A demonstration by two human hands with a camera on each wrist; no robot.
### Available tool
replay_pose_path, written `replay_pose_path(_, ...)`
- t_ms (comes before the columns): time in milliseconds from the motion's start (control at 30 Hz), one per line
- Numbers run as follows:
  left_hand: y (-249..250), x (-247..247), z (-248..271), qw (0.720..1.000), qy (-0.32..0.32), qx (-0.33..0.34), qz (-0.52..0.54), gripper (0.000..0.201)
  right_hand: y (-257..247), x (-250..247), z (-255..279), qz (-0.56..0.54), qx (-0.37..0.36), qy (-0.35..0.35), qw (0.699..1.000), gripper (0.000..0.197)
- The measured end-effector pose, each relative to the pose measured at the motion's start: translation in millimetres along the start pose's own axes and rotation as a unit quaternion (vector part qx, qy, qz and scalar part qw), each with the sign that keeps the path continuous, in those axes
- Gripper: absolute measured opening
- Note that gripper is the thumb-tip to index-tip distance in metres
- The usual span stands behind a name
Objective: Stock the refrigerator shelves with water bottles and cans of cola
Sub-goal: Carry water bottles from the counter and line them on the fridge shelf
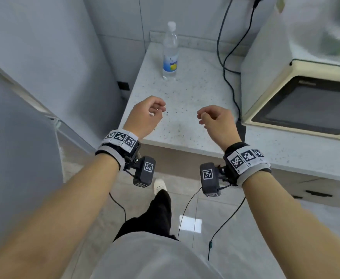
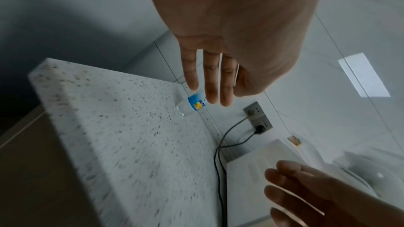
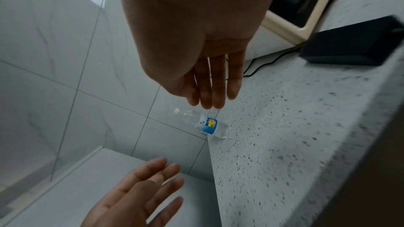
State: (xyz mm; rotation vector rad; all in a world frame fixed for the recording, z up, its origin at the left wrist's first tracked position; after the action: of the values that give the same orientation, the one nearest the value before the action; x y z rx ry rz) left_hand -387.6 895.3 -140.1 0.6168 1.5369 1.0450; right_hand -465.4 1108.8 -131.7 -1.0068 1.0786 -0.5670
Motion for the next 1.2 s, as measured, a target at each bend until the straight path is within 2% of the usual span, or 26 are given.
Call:
replay_pose_path(133, -22, -18, -74, 0.999, 0.021, -0.007, 0.028, 0.024, -15, 9, -82, 0.036, 0.013, -0.022, 0.999, 0.031)
replay_pose_path(300, -59, -38, -142, 0.996, 0.027, -0.055, 0.059, 0.024, -36, 28, -186, 0.047, 0.023, -0.017, 0.999, 0.018)
replay_pose_path(467, -102, -57, -161, 0.993, 0.030, -0.098, 0.052, 0.023, -60, 60, -279, 0.032, 0.008, -0.004, 0.999, 0.061)
replay_pose_path(600, -132, -70, -158, 0.990, 0.046, -0.127, 0.043, 0.023, -55, 96, -330, 0.017, 0.007, 0.008, 1.000, 0.072)
replay_pose_path(733, -147, -84, -144, 0.983, 0.069, -0.164, 0.038, 0.021, -46, 114, -349, 0.016, 0.005, 0.018, 1.000, 0.068)
replay_pose_path(900, -145, -102, -121, 0.974, 0.116, -0.192, 0.036, 0.021, -53, 108, -342, 0.030, -0.028, -0.002, 0.999, 0.055)
replay_pose_path(1000, -130, -102, -107, 0.966, 0.149, -0.204, 0.050, 0.021, -63, 110, -316, 0.023, -0.057, -0.051, 0.997, 0.046)
replay_pose_path(1067, -111, -92, -99, 0.965, 0.133, -0.213, 0.071, 0.023, -74, 116, -293, 0.021, -0.081, -0.099, 0.991, 0.046)
replay_pose_path(1133, -89, -77, -95, 0.971, 0.098, -0.206, 0.066, 0.033, -89, 126, -269, 0.033, -0.106, -0.167, 0.980, 0.045)
replay_pose_path(1200, -69, -66, -92, 0.974, 0.092, -0.197, 0.062, 0.049, -106, 135, -244, 0.043, -0.140, -0.241, 0.959, 0.044)
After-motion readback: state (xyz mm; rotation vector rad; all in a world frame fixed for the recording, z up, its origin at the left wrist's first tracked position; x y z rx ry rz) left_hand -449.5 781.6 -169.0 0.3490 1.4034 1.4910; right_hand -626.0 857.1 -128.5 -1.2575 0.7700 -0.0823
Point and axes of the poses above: each hand's wrist, its own z-axis away from the middle knuckle, its own x-axis out of the palm, y = z × x, the point moved 3 cm from there along -z, towards the middle knuckle, and after that the axes turned 4 degrees about -y, right-handed, at the moved point
